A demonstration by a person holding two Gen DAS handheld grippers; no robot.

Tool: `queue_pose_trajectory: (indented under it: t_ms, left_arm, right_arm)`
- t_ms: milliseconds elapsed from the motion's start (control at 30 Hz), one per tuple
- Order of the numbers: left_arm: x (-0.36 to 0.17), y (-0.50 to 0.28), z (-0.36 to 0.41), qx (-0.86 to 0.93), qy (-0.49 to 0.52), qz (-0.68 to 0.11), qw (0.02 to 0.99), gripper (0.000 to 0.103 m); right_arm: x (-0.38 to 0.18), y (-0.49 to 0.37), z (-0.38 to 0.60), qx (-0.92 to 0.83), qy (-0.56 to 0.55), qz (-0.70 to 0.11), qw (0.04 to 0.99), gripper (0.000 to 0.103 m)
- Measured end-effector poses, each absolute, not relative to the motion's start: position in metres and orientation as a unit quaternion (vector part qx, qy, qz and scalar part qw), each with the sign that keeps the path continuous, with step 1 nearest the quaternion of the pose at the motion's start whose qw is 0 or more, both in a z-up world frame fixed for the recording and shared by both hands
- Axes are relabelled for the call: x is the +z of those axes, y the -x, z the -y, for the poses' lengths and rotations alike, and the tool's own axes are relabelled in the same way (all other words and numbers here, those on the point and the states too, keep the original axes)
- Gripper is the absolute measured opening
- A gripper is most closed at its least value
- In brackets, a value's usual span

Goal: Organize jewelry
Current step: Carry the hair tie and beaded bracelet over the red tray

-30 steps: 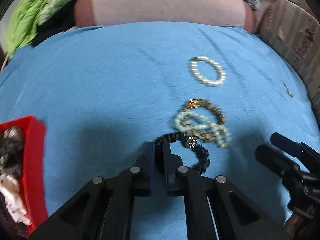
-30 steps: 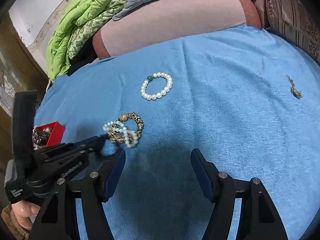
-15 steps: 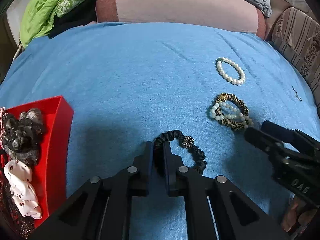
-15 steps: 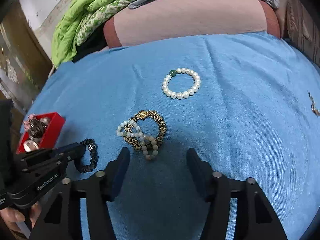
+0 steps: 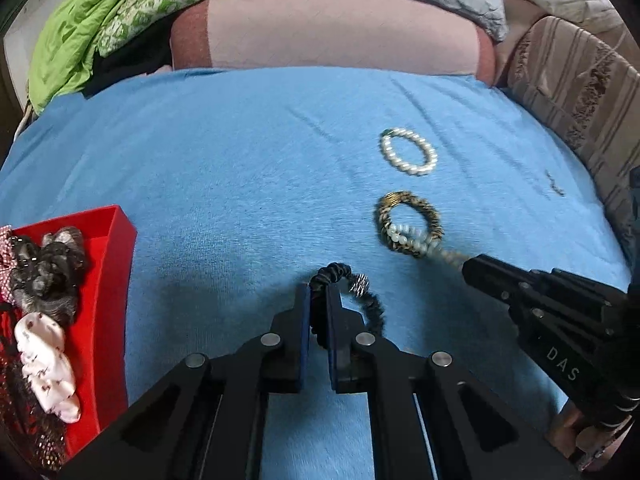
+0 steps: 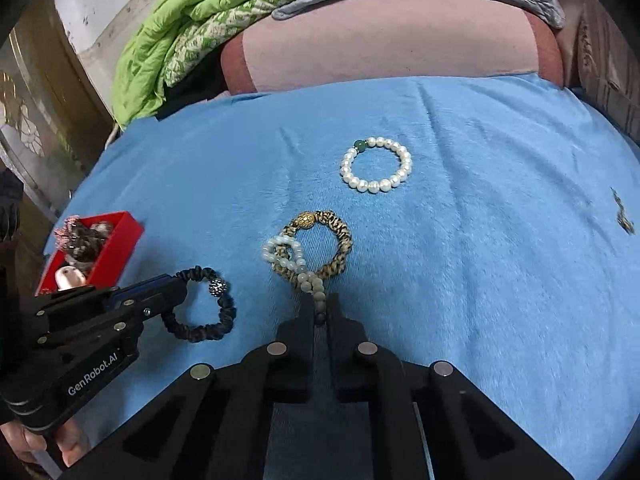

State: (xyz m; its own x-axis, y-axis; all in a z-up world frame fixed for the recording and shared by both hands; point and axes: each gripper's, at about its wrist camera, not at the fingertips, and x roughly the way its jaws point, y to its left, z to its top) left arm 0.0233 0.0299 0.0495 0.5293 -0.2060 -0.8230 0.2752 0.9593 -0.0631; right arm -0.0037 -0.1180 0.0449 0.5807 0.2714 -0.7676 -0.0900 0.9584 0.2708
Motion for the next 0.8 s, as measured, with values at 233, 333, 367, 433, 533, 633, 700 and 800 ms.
queue_pose_trajectory:
  t_ms: [233, 333, 367, 433, 533, 633, 700, 800]
  left_arm:
    - [0.075, 0.014, -0.037, -0.150, -0.033, -0.448, 0.881, 0.007]
    - [0.085, 0.034, -0.041, -0.146, -0.038, -0.438, 0.886, 0.007]
    - [0.090, 0.042, -0.043, -0.145, -0.038, -0.433, 0.889, 0.007]
    - [0.097, 0.053, -0.046, -0.143, -0.037, -0.424, 0.893, 0.007]
    - [0.109, 0.071, -0.050, -0.142, -0.030, -0.413, 0.899, 0.007]
    - [0.116, 0.085, -0.056, -0.141, -0.025, -0.407, 0.902, 0.007]
    - [0.121, 0.095, -0.062, -0.138, -0.022, -0.403, 0.904, 0.007]
    - [0.127, 0.108, -0.073, -0.131, -0.011, -0.399, 0.908, 0.007]
  right_arm:
    - [0.063, 0.039, 0.124, 0.098, -0.111, -0.441, 0.885, 0.007]
    - [0.070, 0.055, 0.123, 0.081, -0.097, -0.441, 0.888, 0.007]
    - [0.074, 0.062, 0.120, 0.069, -0.082, -0.443, 0.890, 0.007]
    - [0.079, 0.072, 0.117, 0.059, -0.068, -0.441, 0.893, 0.007]
    - [0.087, 0.089, 0.111, 0.049, -0.055, -0.438, 0.896, 0.007]
    - [0.094, 0.104, 0.106, 0.053, -0.051, -0.434, 0.898, 0.007]
    - [0.099, 0.113, 0.102, 0.056, -0.050, -0.431, 0.899, 0.007]
    - [0.107, 0.124, 0.093, 0.063, -0.045, -0.426, 0.902, 0.007]
